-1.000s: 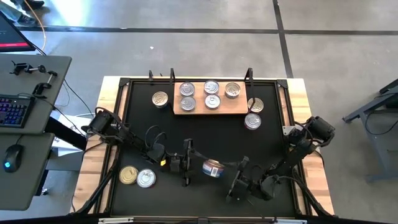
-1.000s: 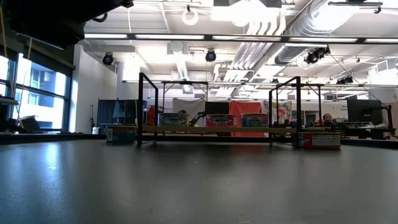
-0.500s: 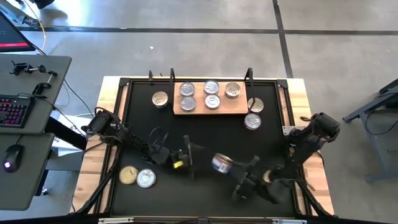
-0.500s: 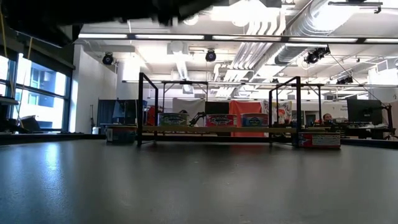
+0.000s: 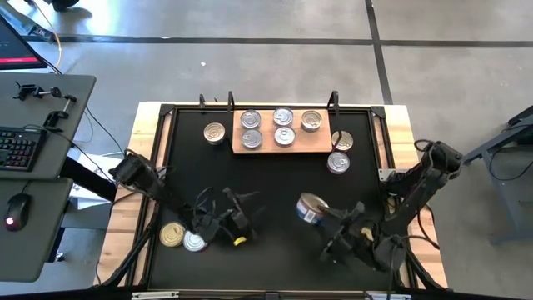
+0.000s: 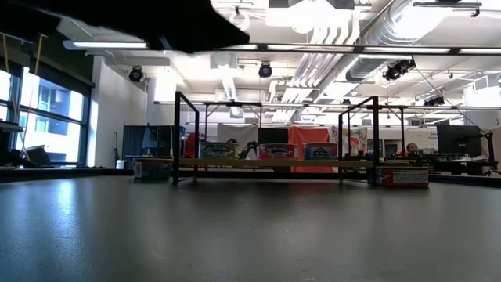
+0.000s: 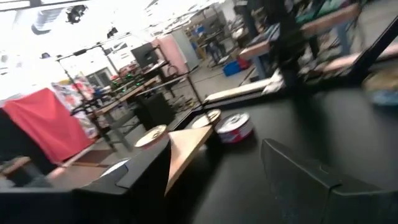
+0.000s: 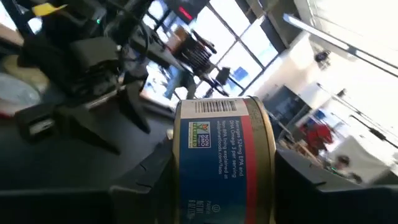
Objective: Stack canned seafood by type on shelf
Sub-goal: Put the blue tuna can on the shelf aligned with the other blue tuna can
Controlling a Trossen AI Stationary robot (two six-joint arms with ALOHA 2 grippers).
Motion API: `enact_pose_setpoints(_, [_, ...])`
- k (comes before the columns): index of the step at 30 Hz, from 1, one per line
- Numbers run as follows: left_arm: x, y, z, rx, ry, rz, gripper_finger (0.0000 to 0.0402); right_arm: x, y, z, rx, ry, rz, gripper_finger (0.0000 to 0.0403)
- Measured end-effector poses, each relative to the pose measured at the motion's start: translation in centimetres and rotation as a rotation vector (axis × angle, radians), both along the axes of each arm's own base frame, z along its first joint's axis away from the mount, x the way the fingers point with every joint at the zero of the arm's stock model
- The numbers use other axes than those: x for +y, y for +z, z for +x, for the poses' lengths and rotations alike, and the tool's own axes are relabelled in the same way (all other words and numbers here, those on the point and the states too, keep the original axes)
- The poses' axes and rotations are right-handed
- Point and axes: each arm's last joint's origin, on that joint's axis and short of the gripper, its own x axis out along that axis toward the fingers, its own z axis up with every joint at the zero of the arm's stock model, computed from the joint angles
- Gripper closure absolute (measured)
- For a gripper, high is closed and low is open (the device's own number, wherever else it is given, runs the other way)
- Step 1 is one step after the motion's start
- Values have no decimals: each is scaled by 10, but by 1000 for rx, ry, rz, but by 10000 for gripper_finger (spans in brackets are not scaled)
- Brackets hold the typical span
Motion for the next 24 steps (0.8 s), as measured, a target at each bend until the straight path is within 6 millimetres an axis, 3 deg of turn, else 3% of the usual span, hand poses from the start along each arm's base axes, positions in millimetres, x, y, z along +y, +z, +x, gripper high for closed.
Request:
enact_pose_setpoints(3, [-11,10,-9,-43,-44,-42,159,-13,-4,19,-7,251,59,227])
enact_pose_setpoints(5, [-18,18,-16,-60,-73,-55,159,-30,-14,39,64,496,222,227])
enact_pose_setpoints(7, [-22,25,-23,-77,-95,-69,159,-52,-26,56,155,558,367,227])
enact_pose_setpoints(10, [-27,33,-35,-90,-104,-85,159,-92,-40,68,243,254,314,227])
enact_pose_setpoints(14, [-30,35,-47,-86,-81,-90,159,-144,-51,66,381,-105,216,227])
enact_pose_setpoints(20, [-26,29,-50,-91,-63,-112,159,-212,-84,67,614,-449,159,227])
enact_pose_setpoints(24, [-23,26,-50,-96,-55,-125,159,-245,-108,77,736,-554,111,227])
